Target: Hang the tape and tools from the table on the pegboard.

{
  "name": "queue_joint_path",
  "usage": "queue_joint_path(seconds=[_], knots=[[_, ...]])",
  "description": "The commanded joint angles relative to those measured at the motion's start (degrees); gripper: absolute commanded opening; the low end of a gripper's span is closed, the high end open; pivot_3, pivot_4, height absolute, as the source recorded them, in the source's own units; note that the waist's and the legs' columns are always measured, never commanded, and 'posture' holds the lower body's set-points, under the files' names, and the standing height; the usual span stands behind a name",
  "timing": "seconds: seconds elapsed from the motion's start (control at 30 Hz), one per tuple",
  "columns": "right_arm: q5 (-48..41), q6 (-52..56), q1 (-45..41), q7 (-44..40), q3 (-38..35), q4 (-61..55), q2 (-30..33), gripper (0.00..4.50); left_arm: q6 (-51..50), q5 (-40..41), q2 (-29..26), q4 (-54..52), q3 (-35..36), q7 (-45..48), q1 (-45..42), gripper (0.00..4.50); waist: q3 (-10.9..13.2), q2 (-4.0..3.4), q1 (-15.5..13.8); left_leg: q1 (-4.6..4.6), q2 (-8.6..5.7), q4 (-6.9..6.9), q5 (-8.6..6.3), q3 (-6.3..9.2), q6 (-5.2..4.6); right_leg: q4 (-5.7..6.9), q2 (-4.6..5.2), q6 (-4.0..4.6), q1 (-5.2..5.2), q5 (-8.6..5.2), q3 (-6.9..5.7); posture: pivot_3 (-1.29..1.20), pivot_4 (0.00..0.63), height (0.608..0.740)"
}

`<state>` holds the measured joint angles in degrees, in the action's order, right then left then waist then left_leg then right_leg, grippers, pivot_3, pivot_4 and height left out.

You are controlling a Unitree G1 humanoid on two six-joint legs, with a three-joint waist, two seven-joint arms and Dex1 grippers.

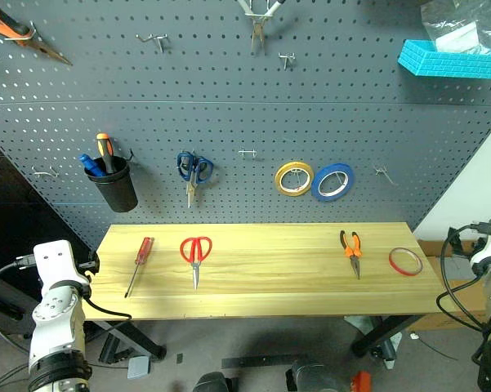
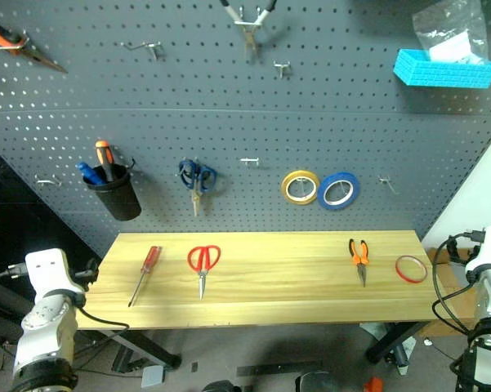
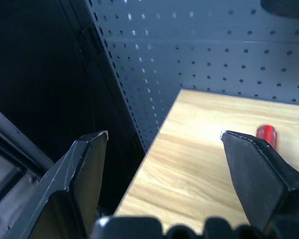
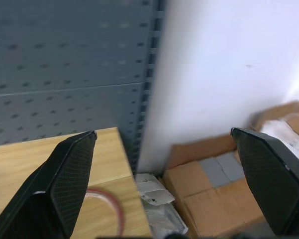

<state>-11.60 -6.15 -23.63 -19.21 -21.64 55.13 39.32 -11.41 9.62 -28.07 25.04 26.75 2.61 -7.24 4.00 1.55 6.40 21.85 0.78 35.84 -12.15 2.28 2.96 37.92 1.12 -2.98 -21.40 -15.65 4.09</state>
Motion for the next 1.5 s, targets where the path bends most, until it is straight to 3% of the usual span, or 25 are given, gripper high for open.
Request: queue_joint_path(seconds=[0.03, 0.3, 0.5, 0.63, 0.83, 1.0, 1.1, 1.23, 1.5], knots=[[-0.27, 5.04, 2.19, -1.50, 2.10, -9.87, -1.91, 4.50, -2.11, -2.73, 0.58, -9.54, -2.99, -1.88, 0.85, 3.90, 0.15, 0.07, -0.01, -0.01, 0.02, 0.00, 0.00, 0.00, 0.00, 0.02, -0.01, 0.02, 0.00, -0.01, 0.00, -0.05, 0.057, 0.740], [-1.06, 24.37, 9.90, -0.65, 5.47, -31.43, -5.91, 4.50, -7.67, -3.95, 6.18, -23.47, -17.07, 5.28, 0.25, 3.90, 2.38, -0.22, -1.37, 0.03, -0.02, 0.10, 0.01, -0.02, 0.00, 0.02, 0.00, 0.17, 0.00, -0.10, 0.08, -0.09, 0.149, 0.740], [-0.96, 33.92, 8.35, -4.78, 8.27, -33.11, -3.78, 4.50, -13.14, 0.43, 3.57, -35.74, -30.43, 23.69, -1.69, 3.90, 6.57, -0.20, -1.32, 0.26, -0.02, 0.09, 0.00, -0.03, -0.01, 0.00, -0.02, 0.11, -0.21, -0.06, 0.12, -0.14, 0.247, 0.740], [0.04, 36.07, 3.37, -7.07, 9.83, -27.83, -2.24, 4.50, -14.35, 1.41, 1.79, -39.05, -36.51, 32.19, -6.82, 3.90, 9.38, -0.37, -0.85, 0.78, -0.01, 0.16, 0.01, -0.10, -0.02, 0.09, -0.03, -0.01, -0.73, 0.03, 0.18, -0.15, 0.311, 0.740], [4.96, 30.15, -8.68, -8.47, 13.43, -9.47, -1.24, 4.50, -14.76, 1.86, 3.32, -37.72, -42.42, 39.68, -16.48, 3.90, 13.51, -0.16, -0.37, 1.12, -0.02, 0.16, -0.03, -0.06, -0.08, 0.04, -0.03, -0.20, -0.96, 0.15, 0.15, -0.12, 0.374, 0.740], [8.75, 25.78, -17.60, -8.81, 15.41, 7.12, -0.05, 4.50, -14.31, 1.06, 5.37, -36.29, -44.68, 41.29, -20.82, 3.90, 15.39, -0.08, -0.57, 1.27, -0.09, 0.15, -0.21, -0.07, -0.31, -0.05, 0.08, -0.09, -1.04, 0.21, 0.13, -0.07, 0.395, 0.740], [9.34, 26.39, -21.37, -9.46, 15.03, 13.63, 0.77, 4.50, -14.91, 0.98, 5.43, -37.25, -44.81, 41.37, -21.10, 3.90, 15.52, -0.06, -0.90, 1.93, -0.11, 0.25, -0.30, -0.07, -0.39, -0.02, 0.17, -0.09, -1.66, 0.22, 0.12, -0.05, 0.395, 0.740], [10.39, 27.83, -23.26, -10.55, 15.59, 17.01, 1.55, 3.58, -15.20, 1.31, 4.77, -38.52, -44.28, 41.57, -20.11, 3.95, 15.83, 0.00, -1.59, 2.14, -0.10, 0.24, -0.31, -0.02, -0.40, 0.01, 0.17, -0.10, -1.89, 0.22, 0.07, -0.05, 0.387, 0.740], [12.11, 27.65, -23.02, -11.23, 16.35, 18.16, 1.19, 0.70, -15.13, 2.34, 4.61, -39.15, -43.51, 42.41, -19.74, 3.95, 16.07, 0.18, -1.73, 2.14, -0.17, 0.36, -0.31, 0.02, -0.39, 0.05, 0.22, -0.14, -1.83, 0.23, 0.08, -0.05, 0.377, 0.740]])
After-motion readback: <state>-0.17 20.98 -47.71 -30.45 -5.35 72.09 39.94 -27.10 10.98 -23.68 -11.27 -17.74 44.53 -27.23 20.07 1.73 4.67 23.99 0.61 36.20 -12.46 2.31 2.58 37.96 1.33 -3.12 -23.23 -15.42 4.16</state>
